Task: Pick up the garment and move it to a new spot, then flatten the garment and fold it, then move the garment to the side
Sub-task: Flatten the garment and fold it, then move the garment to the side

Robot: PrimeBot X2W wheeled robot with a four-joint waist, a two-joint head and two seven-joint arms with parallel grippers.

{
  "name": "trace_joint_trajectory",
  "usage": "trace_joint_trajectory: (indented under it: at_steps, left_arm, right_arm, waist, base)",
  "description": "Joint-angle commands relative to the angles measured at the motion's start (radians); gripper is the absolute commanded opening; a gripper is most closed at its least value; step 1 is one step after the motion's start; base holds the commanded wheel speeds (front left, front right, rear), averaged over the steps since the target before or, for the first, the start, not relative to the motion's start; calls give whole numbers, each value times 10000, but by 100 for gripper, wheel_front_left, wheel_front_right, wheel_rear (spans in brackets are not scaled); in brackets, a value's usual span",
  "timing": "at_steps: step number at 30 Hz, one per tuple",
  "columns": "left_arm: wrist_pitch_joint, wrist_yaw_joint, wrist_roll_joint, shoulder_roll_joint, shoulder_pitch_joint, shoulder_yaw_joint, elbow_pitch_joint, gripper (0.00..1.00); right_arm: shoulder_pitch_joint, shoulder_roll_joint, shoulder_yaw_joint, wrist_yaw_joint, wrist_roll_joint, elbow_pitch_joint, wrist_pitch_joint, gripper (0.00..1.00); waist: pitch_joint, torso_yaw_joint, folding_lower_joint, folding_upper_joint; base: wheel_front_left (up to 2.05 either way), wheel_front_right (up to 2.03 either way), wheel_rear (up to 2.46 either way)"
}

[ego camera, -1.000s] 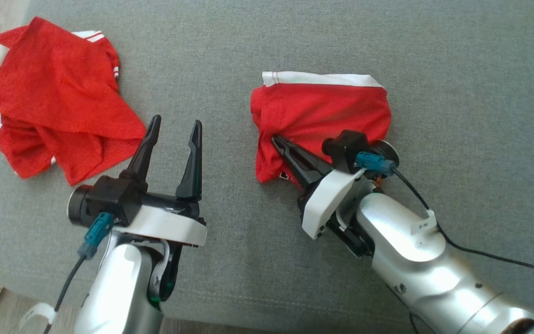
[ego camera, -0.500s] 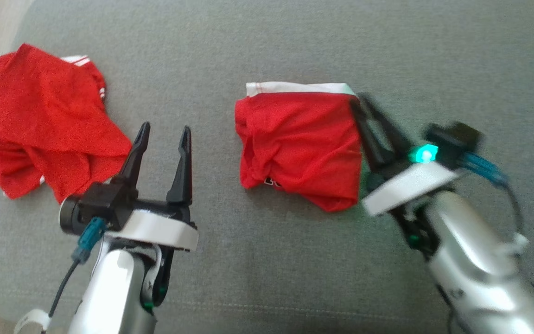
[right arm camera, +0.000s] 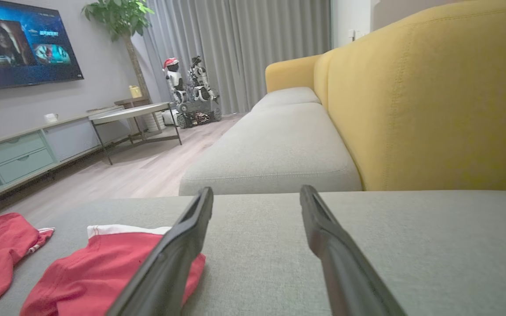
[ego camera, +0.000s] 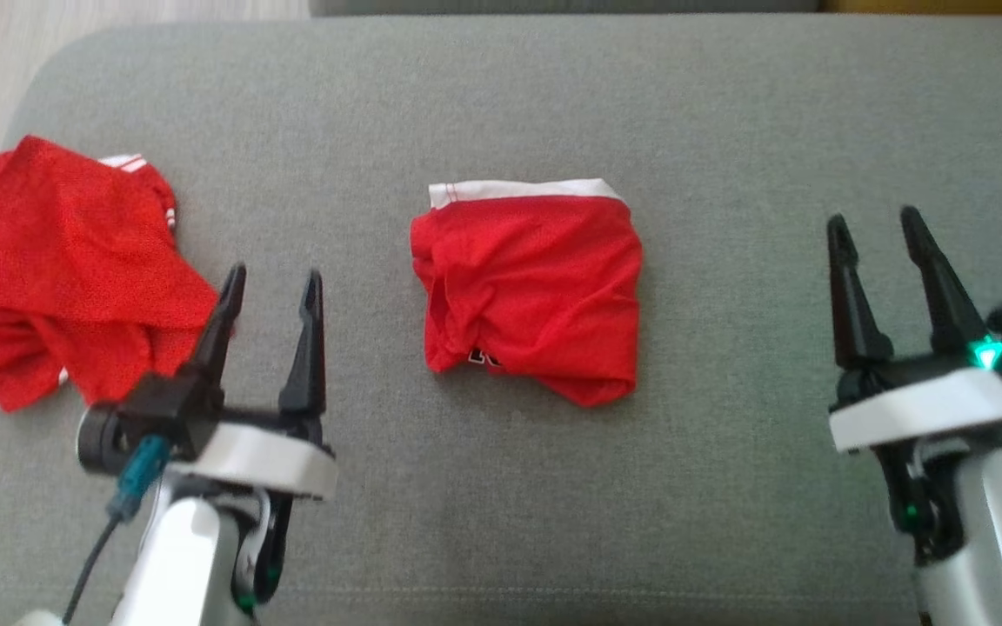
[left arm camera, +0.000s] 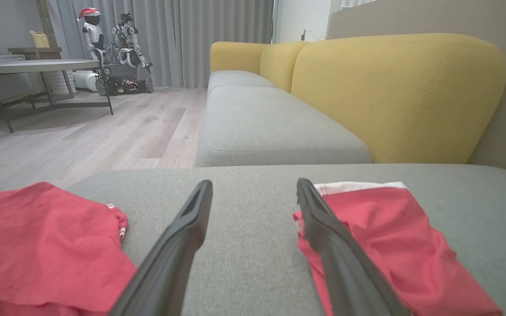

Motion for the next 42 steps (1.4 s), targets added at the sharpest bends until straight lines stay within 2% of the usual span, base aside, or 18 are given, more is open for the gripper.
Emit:
trace_joint_trajectory:
  at_steps: [1,8,19,42]
  left_arm:
    - [-50,58,137,246,66,374,-337,100]
    - [120,129,110,521,712,392,-436,100]
    - [333,227,45,707,1413,338,-629,100]
    - [366,231,-424,739,1551,292,-786,100]
  right_arm:
    - [235,100,-39,-7,-206,-745,241,100]
    - [1555,451,-630,-7,-598,-1850,976,100]
    - [2474,712,-817,-7,-807,-2275,1401,100]
    - [2683,885,-870,-7,-960,-2624,1618,100]
  waist:
    - [-239,-112,0,0]
    - [-905,-282,0,0]
    - [-1461,-338,0,0]
    - [-1501,-368,0,0]
  base:
    - [0,0,0]
    - [0,0,0]
    - [0,0,0]
    - [0,0,0]
